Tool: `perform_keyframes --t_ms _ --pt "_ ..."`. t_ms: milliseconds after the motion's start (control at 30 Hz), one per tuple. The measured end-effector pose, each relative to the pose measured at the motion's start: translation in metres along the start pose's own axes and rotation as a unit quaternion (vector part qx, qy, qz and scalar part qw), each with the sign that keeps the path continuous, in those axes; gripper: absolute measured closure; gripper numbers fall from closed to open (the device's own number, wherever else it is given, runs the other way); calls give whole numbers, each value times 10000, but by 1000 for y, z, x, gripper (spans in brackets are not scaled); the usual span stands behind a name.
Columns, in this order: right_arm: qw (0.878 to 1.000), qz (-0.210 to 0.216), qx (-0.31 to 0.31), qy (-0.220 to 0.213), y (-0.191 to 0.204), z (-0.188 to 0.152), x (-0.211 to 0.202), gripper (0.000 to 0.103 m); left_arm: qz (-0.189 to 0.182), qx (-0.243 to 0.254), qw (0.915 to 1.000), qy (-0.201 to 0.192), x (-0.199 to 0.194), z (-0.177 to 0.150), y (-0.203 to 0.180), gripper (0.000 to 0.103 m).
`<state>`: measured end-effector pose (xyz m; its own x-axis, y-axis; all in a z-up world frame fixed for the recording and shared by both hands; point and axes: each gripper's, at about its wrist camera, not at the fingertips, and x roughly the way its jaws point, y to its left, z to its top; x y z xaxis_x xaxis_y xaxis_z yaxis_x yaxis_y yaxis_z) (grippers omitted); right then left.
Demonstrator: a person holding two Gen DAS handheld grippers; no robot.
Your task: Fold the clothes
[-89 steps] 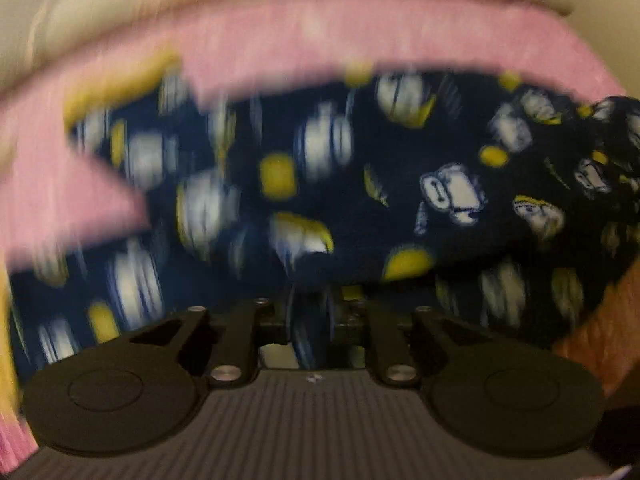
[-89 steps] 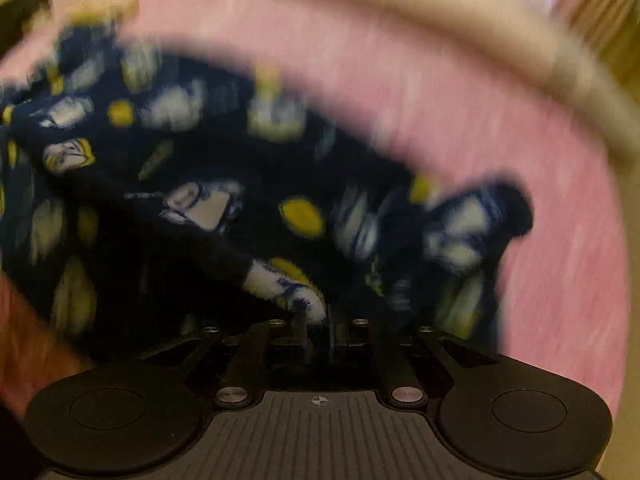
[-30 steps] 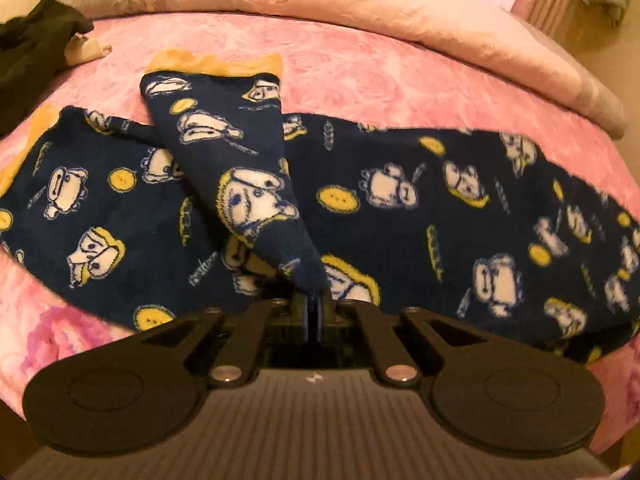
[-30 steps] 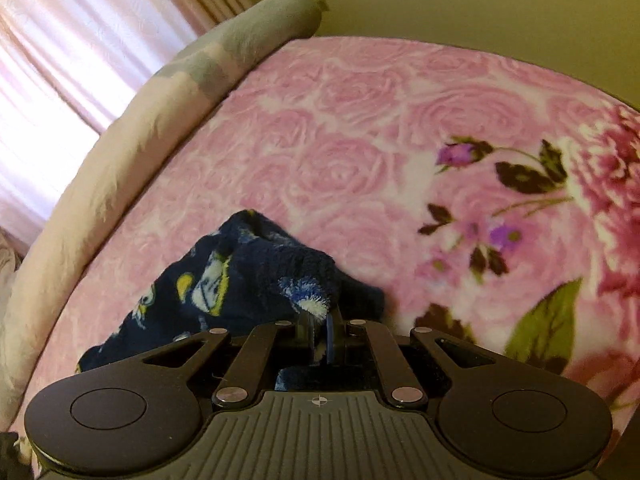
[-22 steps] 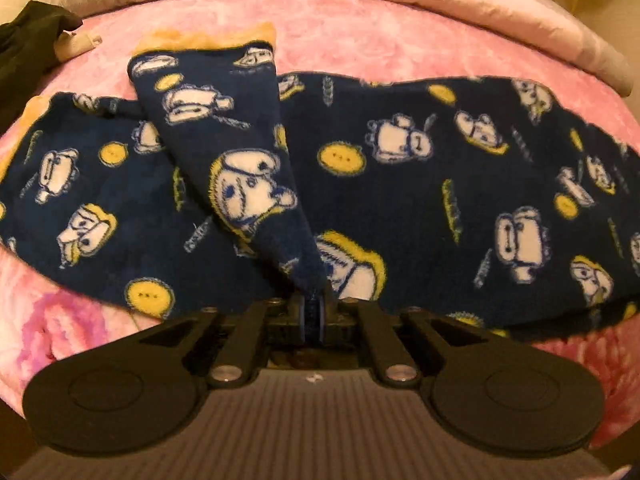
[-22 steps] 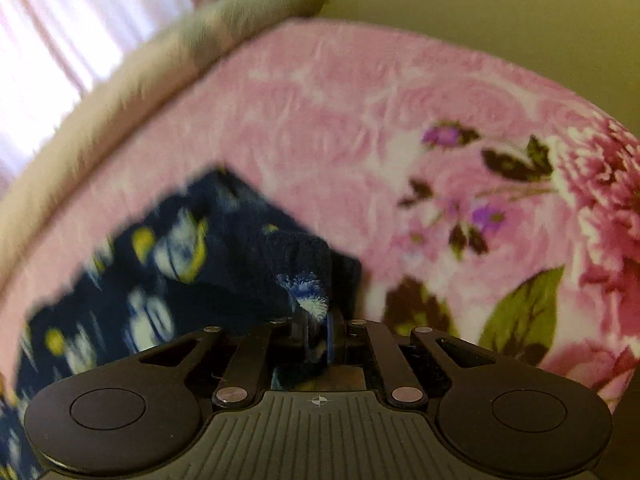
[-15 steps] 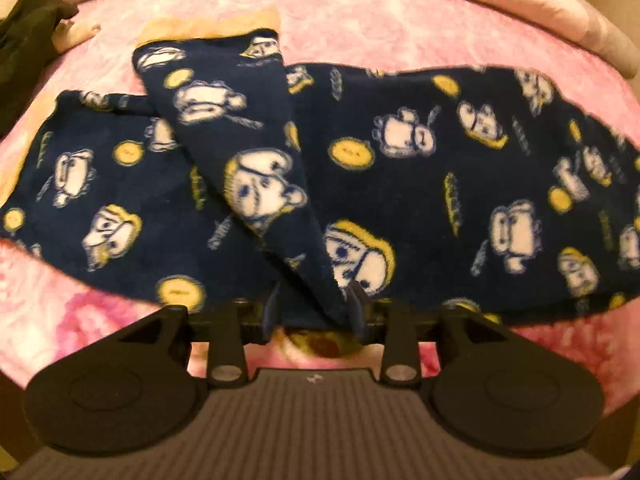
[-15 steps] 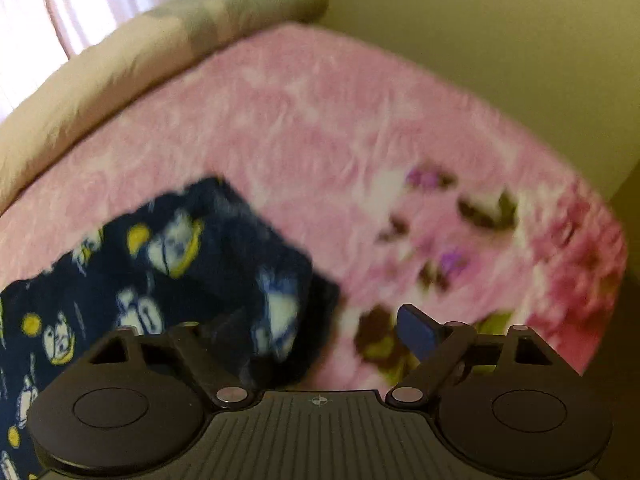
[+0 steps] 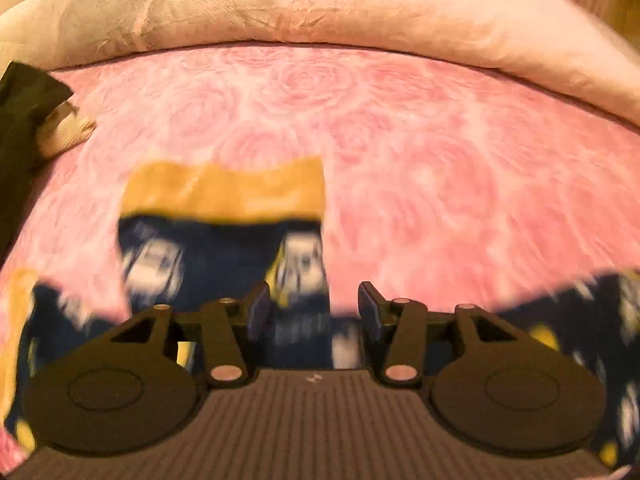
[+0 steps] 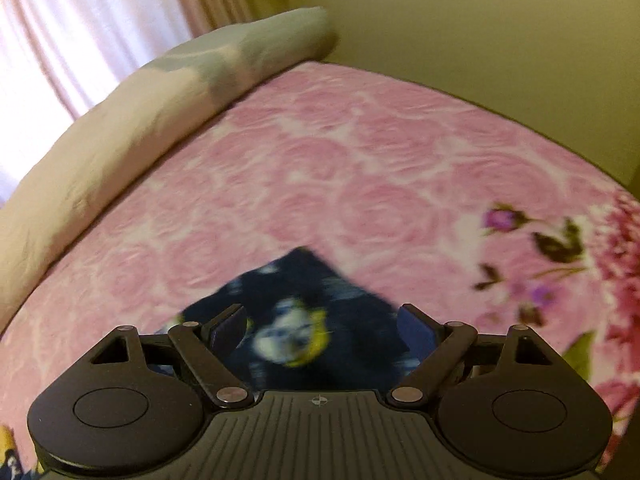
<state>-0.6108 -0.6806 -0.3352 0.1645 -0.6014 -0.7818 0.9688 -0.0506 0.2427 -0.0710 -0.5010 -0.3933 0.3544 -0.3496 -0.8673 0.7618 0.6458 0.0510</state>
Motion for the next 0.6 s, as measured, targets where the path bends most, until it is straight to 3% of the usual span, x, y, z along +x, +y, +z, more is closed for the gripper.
perform_keyframes --t_ms 100,133,167,267,367,433,500,600 --pt "9997 126 -92 178 16 -8 9 18 229 -33 9994 274 40 8 0 66" --pt "9995 158 -110 251 21 -11 11 18 254 -35 9988 410 50 6 2 87" --pt "9994 150 -121 299 23 -15 13 18 241 -78 9991 350 52 3 6 100" --pt "9989 128 -147 418 28 -24 17 18 -337 -789 9960 -266 24 -5 40 101" --pt "9986 127 -194 482 32 -30 19 18 -655 -1824 9759 -1003 -33 -29 105 101" --pt "9983 148 -246 516 37 -33 21 18 -841 -2497 9531 -1488 -72 -47 149 101" --pt "9978 212 -319 541 45 -36 21 18 -556 -3014 9369 -1682 -105 -72 193 100" --pt "9965 421 -392 612 59 -43 24 18 360 -3628 9243 -1131 -122 -120 254 95"
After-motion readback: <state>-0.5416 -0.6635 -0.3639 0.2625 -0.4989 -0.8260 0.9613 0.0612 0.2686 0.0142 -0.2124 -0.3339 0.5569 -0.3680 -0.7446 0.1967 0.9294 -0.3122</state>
